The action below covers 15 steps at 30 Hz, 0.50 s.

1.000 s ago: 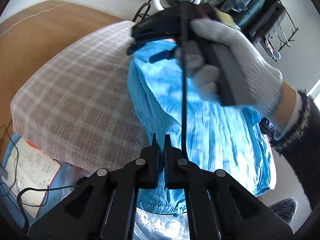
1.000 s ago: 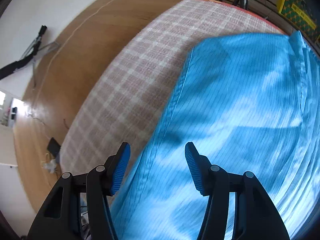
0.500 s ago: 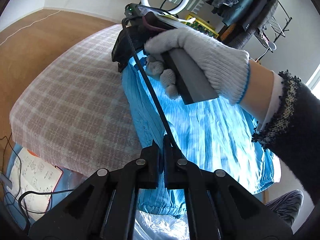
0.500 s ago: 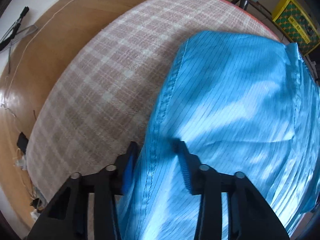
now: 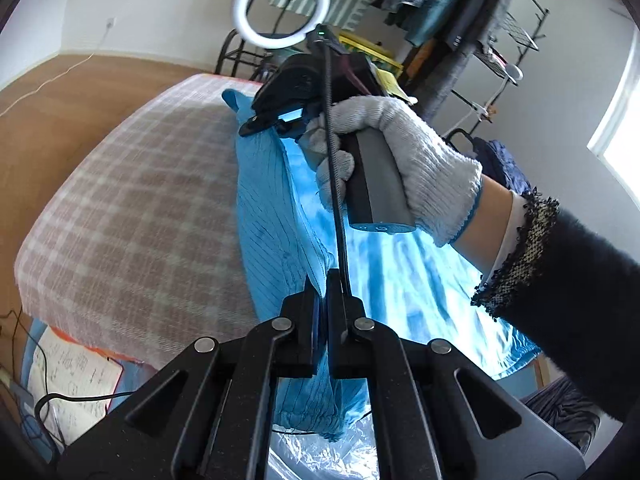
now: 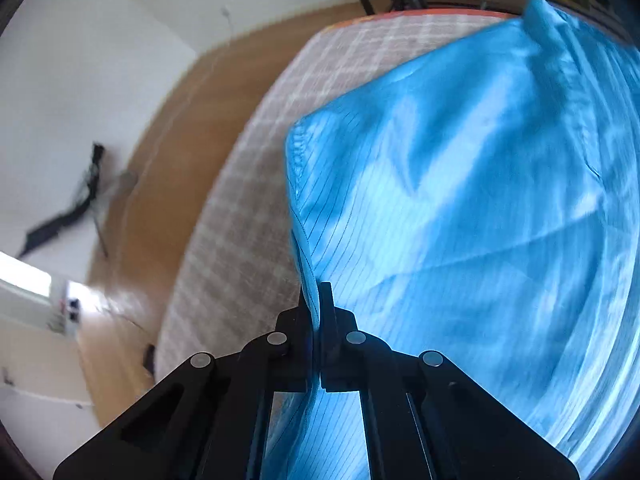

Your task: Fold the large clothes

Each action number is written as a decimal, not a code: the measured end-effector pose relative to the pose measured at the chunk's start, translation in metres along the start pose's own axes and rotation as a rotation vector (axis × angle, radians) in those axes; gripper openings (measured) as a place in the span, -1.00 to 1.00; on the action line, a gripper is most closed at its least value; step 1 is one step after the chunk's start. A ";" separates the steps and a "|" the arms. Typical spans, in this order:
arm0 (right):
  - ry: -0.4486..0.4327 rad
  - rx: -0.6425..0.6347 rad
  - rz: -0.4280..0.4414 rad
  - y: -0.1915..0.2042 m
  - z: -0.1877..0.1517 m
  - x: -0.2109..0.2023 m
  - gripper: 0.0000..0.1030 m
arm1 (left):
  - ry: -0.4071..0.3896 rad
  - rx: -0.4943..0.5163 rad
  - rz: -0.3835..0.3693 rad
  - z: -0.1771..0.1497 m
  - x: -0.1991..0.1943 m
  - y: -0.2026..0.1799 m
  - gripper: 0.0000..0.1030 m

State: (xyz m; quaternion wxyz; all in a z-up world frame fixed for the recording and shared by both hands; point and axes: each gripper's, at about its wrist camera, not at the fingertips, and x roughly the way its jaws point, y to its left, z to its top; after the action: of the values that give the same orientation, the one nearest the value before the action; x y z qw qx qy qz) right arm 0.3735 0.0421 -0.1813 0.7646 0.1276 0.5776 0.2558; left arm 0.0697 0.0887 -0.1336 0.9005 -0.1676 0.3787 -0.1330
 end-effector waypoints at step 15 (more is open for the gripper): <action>-0.253 0.214 0.119 -0.123 -0.041 -0.124 -0.99 | 0.070 0.230 -0.082 -0.018 0.018 -0.093 -1.00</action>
State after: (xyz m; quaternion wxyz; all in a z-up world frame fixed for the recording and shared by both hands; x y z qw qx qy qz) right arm 0.3393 -0.1316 -0.1521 0.7968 0.2736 0.4920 0.2196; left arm 0.0580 -0.0062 -0.1193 0.8937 -0.0738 0.3849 -0.2182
